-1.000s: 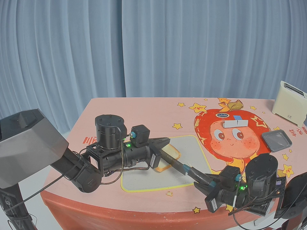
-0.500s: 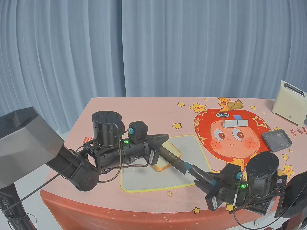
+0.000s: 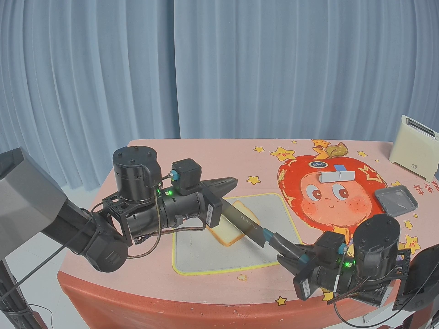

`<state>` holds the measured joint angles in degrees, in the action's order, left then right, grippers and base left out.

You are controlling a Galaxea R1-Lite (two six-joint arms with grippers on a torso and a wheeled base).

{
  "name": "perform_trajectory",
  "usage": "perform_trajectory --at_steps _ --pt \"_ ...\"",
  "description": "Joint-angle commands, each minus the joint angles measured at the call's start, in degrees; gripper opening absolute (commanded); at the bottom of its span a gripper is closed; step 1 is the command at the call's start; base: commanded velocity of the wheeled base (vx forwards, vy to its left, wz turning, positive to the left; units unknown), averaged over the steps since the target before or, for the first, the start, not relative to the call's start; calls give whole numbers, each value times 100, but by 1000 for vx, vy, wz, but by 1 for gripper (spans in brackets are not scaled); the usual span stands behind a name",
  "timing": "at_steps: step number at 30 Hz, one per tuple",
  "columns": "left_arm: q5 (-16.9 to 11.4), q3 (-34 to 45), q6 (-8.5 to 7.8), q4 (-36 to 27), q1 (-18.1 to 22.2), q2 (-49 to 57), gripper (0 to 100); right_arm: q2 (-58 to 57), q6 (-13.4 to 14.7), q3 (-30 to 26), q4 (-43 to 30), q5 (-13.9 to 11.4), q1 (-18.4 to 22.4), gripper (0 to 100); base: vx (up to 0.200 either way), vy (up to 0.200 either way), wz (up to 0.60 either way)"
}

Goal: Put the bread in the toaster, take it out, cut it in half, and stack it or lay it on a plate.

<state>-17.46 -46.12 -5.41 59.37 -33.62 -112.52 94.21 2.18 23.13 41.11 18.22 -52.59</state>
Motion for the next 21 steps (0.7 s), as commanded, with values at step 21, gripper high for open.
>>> perform_trajectory --at_steps 21 --pt "14 -99 -21 31 -13 -631 0 54 2 -10 3 -12 12 0 0 0 0"
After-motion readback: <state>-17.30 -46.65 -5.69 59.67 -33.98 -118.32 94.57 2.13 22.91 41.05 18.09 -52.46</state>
